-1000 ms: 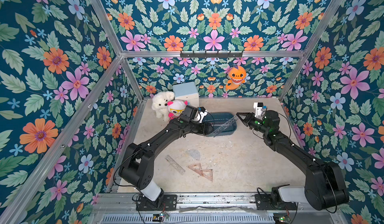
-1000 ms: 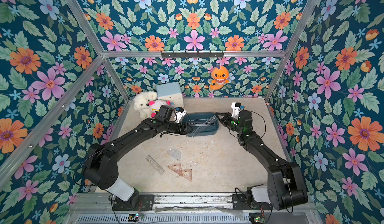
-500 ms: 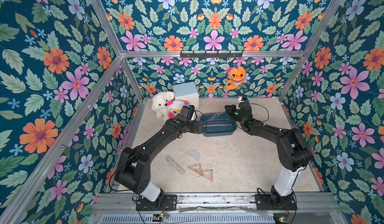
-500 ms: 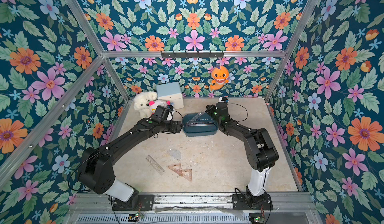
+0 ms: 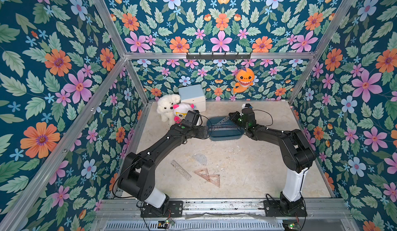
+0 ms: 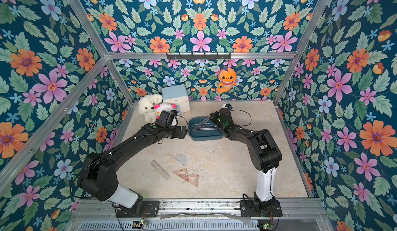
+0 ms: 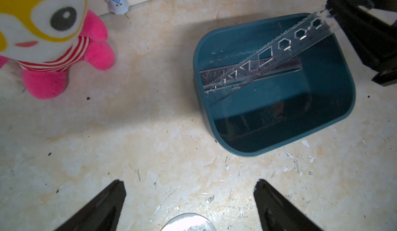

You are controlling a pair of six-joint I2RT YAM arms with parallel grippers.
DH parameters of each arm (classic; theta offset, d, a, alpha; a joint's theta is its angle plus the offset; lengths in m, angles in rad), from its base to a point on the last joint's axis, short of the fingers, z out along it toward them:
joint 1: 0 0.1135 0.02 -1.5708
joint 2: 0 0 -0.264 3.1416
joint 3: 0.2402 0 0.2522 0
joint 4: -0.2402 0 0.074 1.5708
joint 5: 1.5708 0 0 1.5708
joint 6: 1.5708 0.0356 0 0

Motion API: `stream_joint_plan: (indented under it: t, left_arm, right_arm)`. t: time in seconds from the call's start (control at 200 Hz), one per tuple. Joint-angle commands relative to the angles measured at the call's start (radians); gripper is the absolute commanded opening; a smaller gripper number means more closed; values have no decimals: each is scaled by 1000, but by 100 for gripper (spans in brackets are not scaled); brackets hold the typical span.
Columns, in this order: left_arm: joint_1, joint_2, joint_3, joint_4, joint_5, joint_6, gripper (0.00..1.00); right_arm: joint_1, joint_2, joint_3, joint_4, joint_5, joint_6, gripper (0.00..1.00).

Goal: Put the scattered rulers into the storage box
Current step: Place the ruler in the storage box.

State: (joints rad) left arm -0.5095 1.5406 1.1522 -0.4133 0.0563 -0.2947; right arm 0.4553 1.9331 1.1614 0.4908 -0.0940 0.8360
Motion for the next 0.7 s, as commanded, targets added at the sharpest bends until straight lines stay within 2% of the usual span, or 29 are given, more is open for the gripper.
stream_joint_plan:
  t: [0.0, 0.365, 0.54, 0.695]
  left_arm:
    - [2, 1, 6, 11, 24, -13, 99]
    - [6, 10, 21, -2, 48, -17, 99]
    - [17, 10, 18, 2, 65, -33, 99]
    - [19, 15, 21, 3, 74, -38, 99]
  right_arm:
    - [0, 6, 6, -36, -30, -34, 3]
    - [-44, -16, 81, -218, -56, -123, 41]
    - [-67, -45, 114, -302, -55, -171, 47]
    - [-70, -72, 128, -366, -50, -216, 49]
